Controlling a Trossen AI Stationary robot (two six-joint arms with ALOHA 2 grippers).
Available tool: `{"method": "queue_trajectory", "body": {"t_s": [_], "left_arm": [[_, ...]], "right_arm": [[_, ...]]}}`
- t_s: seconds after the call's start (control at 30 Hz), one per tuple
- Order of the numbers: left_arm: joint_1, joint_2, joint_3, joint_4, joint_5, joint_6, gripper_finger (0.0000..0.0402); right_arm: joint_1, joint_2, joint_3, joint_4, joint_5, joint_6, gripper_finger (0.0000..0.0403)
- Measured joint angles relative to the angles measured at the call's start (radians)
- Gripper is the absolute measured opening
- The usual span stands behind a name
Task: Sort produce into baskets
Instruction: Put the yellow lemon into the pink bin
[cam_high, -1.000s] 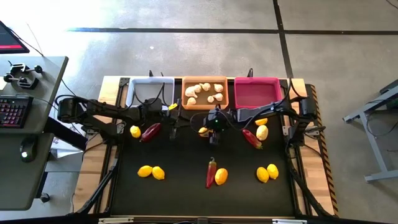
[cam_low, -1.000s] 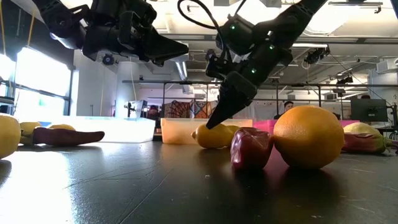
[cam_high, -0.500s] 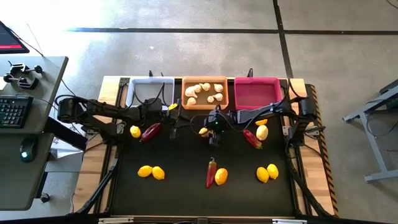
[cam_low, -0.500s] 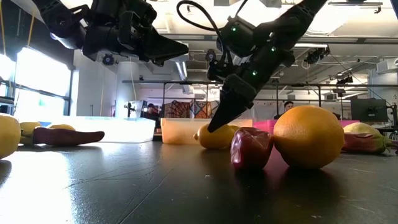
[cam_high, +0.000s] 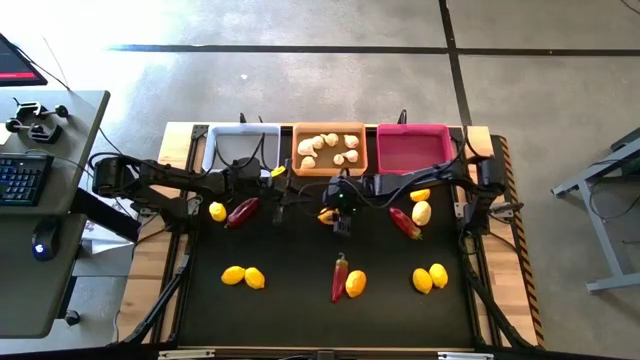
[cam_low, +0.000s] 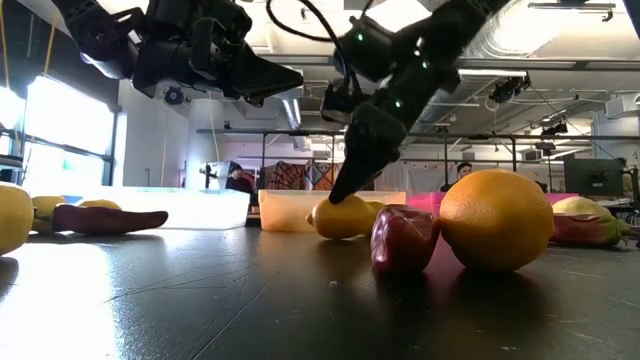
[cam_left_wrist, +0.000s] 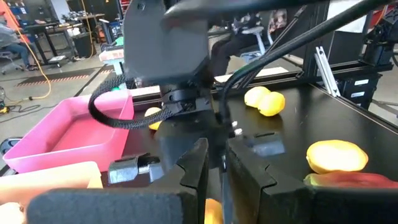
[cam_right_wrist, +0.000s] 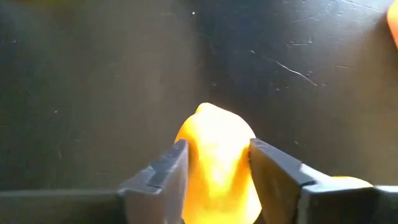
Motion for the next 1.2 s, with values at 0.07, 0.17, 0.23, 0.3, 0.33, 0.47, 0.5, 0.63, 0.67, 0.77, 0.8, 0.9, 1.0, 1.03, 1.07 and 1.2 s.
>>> {"method": "queue_trajectory", "body": {"t_s": [0.07,0.17,0.23,0.3,0.33,0.47,0.5,0.63,0.67,0.77,0.8,0.9,1.0,1.03,1.07,1.2], "left_arm": [[0.0,0.0,0.0,0.0,0.0,0.0,0.0042],[0.0,0.0,0.0,-0.001,0.0,0.0,0.0042],[0.0,0.0,0.0,-0.001,0.0,-0.001,0.0042],[0.0,0.0,0.0,-0.002,0.0,-0.001,0.0042],[0.0,0.0,0.0,-0.004,0.0,0.0,0.0042],[0.0,0.0,0.0,-0.009,0.0,0.0,0.0042],[0.0,0.0,0.0,-0.009,0.0,0.0,0.0042],[0.0,0.0,0.0,-0.009,0.0,0.0,0.0042],[0.0,0.0,0.0,-0.009,0.0,0.0,0.0042],[0.0,0.0,0.0,-0.01,0.0,0.0,0.0042],[0.0,0.0,0.0,-0.01,0.0,0.0,0.0042],[0.0,0.0,0.0,-0.01,0.0,-0.001,0.0042],[0.0,0.0,0.0,-0.01,0.0,0.0,0.0042],[0.0,0.0,0.0,-0.01,0.0,0.0,0.0042],[0.0,0.0,0.0,-0.01,0.0,-0.001,0.0042],[0.0,0.0,0.0,-0.011,0.0,0.0,0.0042]], "right_arm": [[0.008,-0.01,0.027,-0.054,0.032,0.0,0.0126],[0.014,-0.032,0.071,-0.122,0.067,0.0,0.0097],[0.013,-0.047,0.098,-0.165,0.069,0.001,0.0081],[0.015,-0.05,0.122,-0.221,0.07,0.006,0.0073],[0.018,-0.049,0.134,-0.25,0.073,0.011,0.0072],[0.04,-0.049,0.155,-0.273,0.096,0.017,0.0095],[0.046,-0.049,0.155,-0.274,0.103,0.009,0.0108],[0.068,-0.037,0.155,-0.268,0.18,-0.025,0.0174],[0.07,-0.029,0.155,-0.268,0.198,-0.025,0.0192],[0.069,0.004,0.155,-0.258,0.234,-0.026,0.0238],[0.068,0.015,0.155,-0.256,0.237,-0.026,0.0249],[0.06,0.052,0.155,-0.233,0.26,-0.018,0.0271],[0.054,0.081,0.155,-0.223,0.289,-0.008,0.0276],[0.052,0.088,0.155,-0.223,0.294,-0.004,0.0276],[0.05,0.094,0.155,-0.223,0.295,0.001,0.0275],[0.049,0.103,0.155,-0.225,0.26,0.036,0.0259]]}}
